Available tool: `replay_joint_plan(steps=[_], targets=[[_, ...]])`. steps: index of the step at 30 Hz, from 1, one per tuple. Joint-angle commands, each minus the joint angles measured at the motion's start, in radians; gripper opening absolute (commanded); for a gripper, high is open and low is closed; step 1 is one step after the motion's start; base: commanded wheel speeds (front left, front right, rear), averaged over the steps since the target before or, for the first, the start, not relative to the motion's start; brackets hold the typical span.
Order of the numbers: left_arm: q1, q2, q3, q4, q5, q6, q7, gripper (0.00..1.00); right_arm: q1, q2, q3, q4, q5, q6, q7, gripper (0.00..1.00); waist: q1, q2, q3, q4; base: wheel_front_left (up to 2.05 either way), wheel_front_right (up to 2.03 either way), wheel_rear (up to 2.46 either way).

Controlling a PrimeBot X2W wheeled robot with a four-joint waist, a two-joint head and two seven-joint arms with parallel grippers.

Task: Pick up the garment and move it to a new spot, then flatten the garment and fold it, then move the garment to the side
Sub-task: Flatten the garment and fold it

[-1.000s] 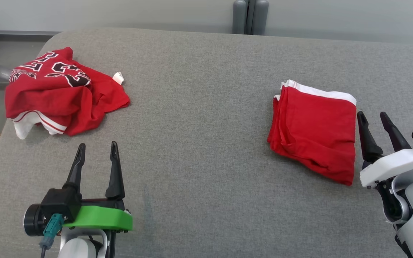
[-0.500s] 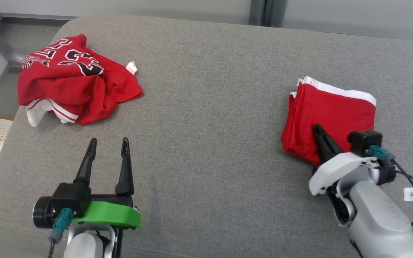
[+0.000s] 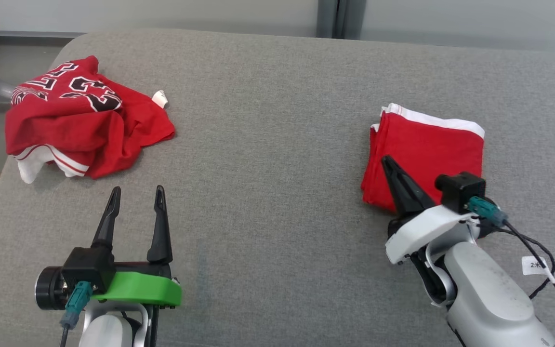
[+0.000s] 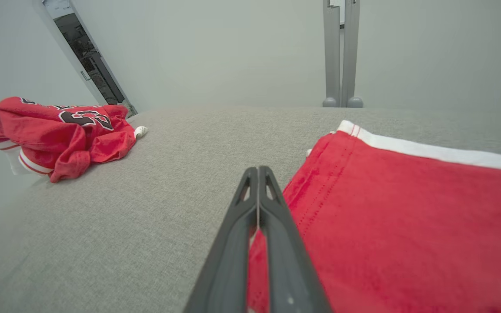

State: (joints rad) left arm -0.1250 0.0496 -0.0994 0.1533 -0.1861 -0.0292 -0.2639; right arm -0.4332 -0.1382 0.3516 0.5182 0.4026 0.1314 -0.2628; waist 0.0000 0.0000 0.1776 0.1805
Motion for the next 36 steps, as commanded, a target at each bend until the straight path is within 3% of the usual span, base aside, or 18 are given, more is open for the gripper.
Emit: replay_joint_plan(steps=[1, 10, 11, 12, 13, 23, 36], targets=[[0.01, 0.002, 0.008, 0.0, 0.005, -0.001, 0.0, 1.0, 0.026, -0.018, -0.02, -0.035, -0.006, -0.001, -0.003, 0.0, 0.0, 0.0, -0.02, -0.037, 0.0, 0.0, 0.0], [0.027, 0.002, 0.041, 0.004, 0.026, -0.014, 0.0, 1.0, 0.158, -0.095, -0.157, -0.217, -0.036, -0.001, -0.003, 0.0, 0.0, 0.0, -0.058, -0.133, 0.0, 0.0, 0.0], [0.028, 0.002, 0.043, 0.007, 0.029, -0.014, 0.0, 1.0, 0.174, -0.1, -0.177, -0.229, -0.037, -0.001, -0.003, 0.14, 0.0, 0.0, -0.061, -0.143, 0.0, 0.0, 0.0], [0.029, 0.002, 0.046, 0.009, 0.032, -0.014, -0.001, 1.0, 0.188, -0.1, -0.191, -0.239, -0.036, -0.001, -0.003, 0.47, 0.0, 0.0, -0.063, -0.15, 0.0, 0.0, 0.0], [0.029, 0.002, 0.048, 0.01, 0.036, -0.014, 0.0, 1.0, 0.202, -0.102, -0.21, -0.254, -0.038, -0.001, -0.003, 0.98, 0.0, 0.0, -0.064, -0.159, 0.0, 0.0, 0.0], [0.045, 0.002, 0.065, 0.026, 0.048, -0.027, 0.0, 1.0, 0.322, -0.053, -0.29, -0.347, -0.076, -0.001, -0.003, 1.0, 0.0, 0.0, -0.083, -0.204, 0.0, 0.0, 0.0], [0.094, 0.002, 0.075, 0.026, 0.076, -0.034, 0.0, 1.0, 0.426, -0.014, -0.311, -0.37, -0.104, -0.001, -0.003, 1.0, 0.0, 0.0, -0.135, -0.181, 0.0, 0.0, 0.0]])
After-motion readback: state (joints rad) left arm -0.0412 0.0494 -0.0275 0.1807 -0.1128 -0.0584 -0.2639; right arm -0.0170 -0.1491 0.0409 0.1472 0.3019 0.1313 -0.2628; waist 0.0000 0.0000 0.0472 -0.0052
